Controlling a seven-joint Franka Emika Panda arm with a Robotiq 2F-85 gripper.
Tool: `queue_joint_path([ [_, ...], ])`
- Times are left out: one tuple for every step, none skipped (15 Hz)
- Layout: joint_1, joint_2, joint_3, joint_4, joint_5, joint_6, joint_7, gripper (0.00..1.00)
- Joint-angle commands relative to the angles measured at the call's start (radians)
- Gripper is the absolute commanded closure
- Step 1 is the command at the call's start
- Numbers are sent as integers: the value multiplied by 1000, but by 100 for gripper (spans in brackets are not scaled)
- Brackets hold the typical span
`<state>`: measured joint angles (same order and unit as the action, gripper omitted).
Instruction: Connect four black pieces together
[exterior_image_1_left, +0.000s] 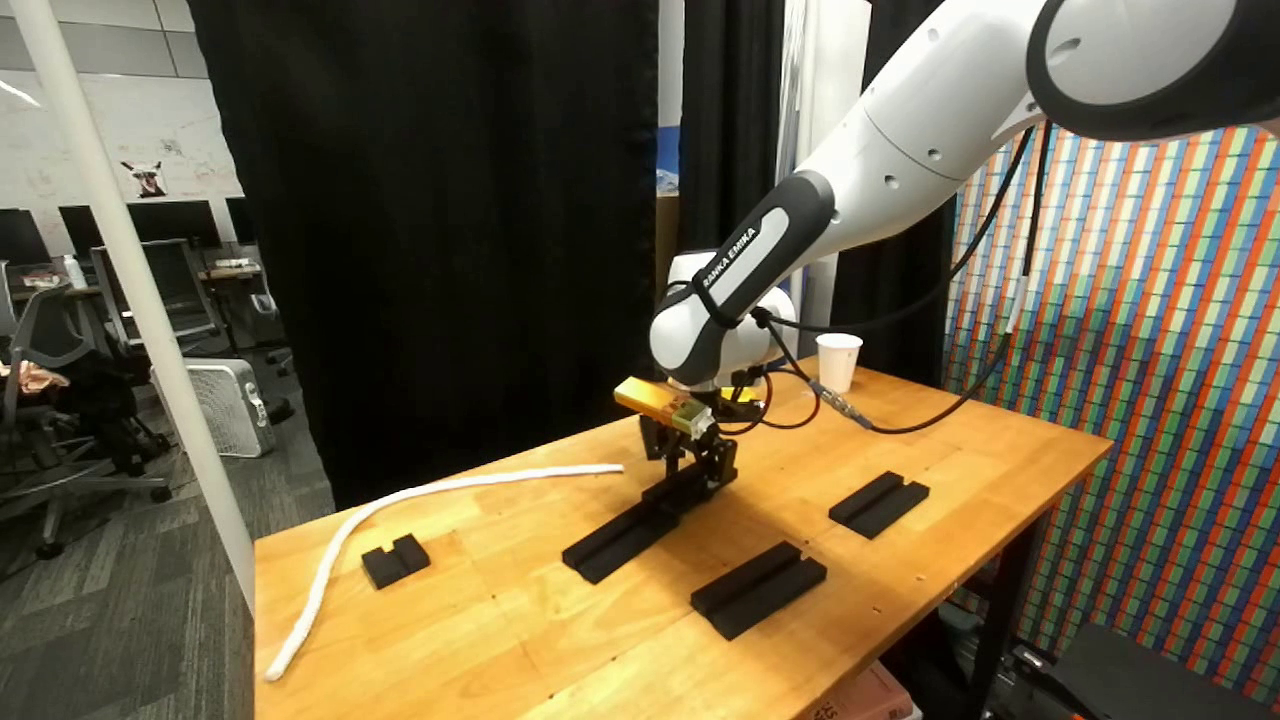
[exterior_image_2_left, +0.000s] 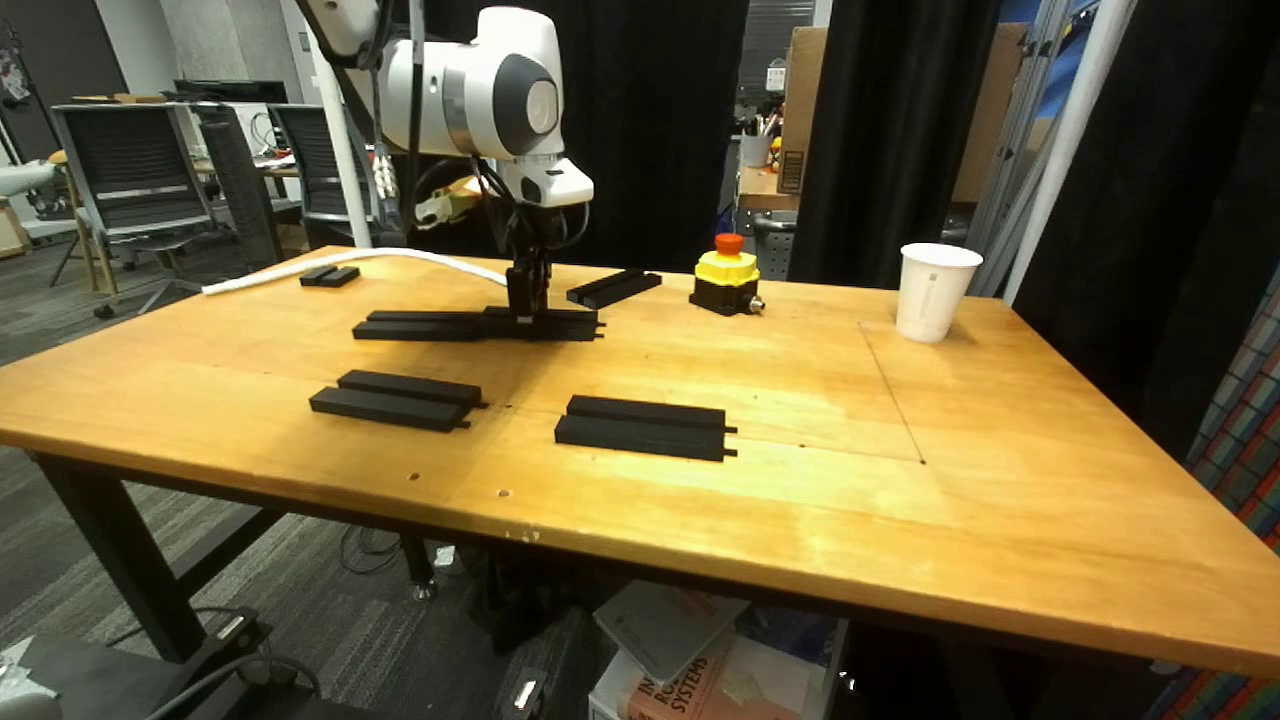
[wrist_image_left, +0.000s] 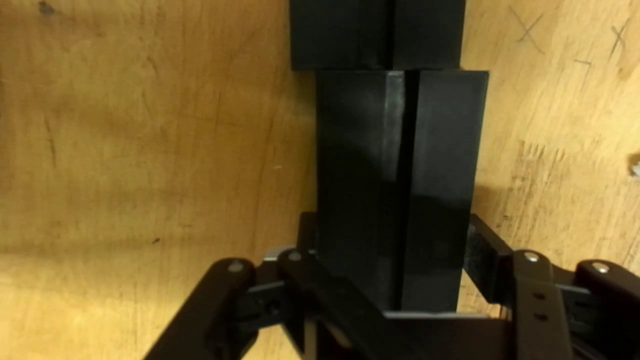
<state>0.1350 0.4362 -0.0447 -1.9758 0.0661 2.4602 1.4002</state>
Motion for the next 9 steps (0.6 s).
queue_joint_path([
  [0, -19, 3, -31, 21, 7, 0, 55],
  [0, -20, 3, -33, 20, 7, 1, 55],
  [2, -22, 3, -38, 20, 9, 4, 55],
  [2, -23, 2, -41, 19, 11, 6, 55],
  [3, -25, 2, -45, 19, 13, 8, 55],
  [3, -28, 2, -48, 19, 14, 9, 55],
  [4, -30, 2, -52, 19, 14, 10, 55],
  [4, -31, 2, -55, 18, 14, 10, 55],
  [4, -33, 2, -57, 18, 14, 9, 55],
])
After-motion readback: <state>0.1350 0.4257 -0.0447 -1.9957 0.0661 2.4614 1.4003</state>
